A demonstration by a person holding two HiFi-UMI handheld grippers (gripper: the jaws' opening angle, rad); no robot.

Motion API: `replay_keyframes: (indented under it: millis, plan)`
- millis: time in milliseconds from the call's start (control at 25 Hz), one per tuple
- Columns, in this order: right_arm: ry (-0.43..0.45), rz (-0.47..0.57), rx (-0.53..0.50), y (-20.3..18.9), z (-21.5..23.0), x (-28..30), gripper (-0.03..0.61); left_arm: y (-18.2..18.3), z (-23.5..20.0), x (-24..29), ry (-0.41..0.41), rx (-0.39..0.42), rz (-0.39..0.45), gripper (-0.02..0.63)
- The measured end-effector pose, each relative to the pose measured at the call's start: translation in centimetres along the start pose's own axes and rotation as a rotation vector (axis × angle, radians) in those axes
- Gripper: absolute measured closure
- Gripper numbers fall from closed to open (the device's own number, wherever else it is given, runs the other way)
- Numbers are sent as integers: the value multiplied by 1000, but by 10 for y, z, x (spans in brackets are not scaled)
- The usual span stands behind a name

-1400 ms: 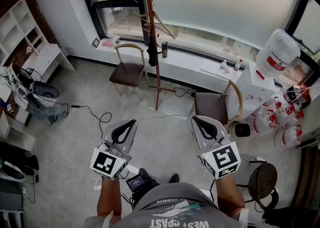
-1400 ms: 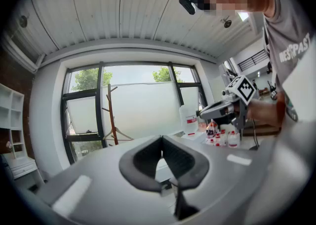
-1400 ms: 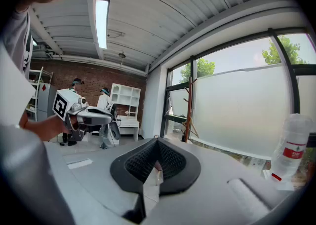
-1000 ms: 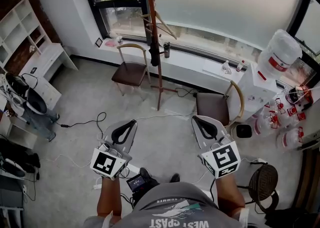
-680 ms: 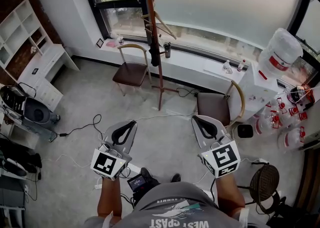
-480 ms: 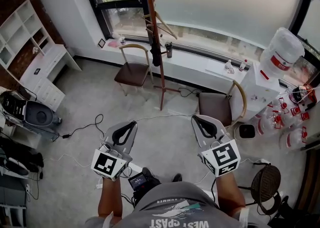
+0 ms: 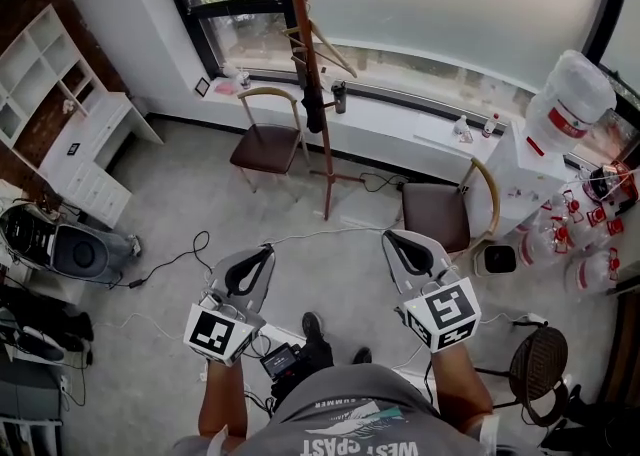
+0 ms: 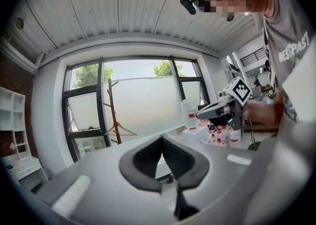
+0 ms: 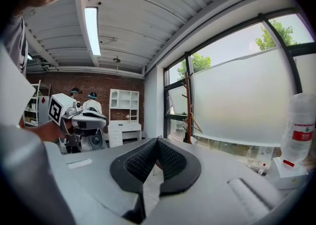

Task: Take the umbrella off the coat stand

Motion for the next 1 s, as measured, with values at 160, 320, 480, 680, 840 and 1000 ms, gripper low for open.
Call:
replay_keyframes:
  millis: [160,320,480,680,840,1000]
  plan:
    - [-36,-13,11,1,3,24,577,-10,-26,23,-40,-15,7,611]
    - [-73,-25,20,5,4,52,577,-15,-61,46,-83,-30,20,611]
    - [-120,-34,25,11,5,82,577,-22,-98,67,-126,-26,34,611]
    - [-183,-31,32,22,5,117,577,-27,-144,91,-177,-21,51,611]
    - [-225,-30,37,27,1,145,577,-38,-177,106,-216,-5,71,611]
    - [-268,-38,47,27,-1,168,577,-45,-206,118,-236,8,56,611]
Point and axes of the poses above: the fingertips, and each gripper's own axes: x forward along the fingers, z to its right, y out of its top, the point moved 10 cm from there along -x, backward along the fingers, and after that the axes turned 1 degree about x, right-handed, at the moved point
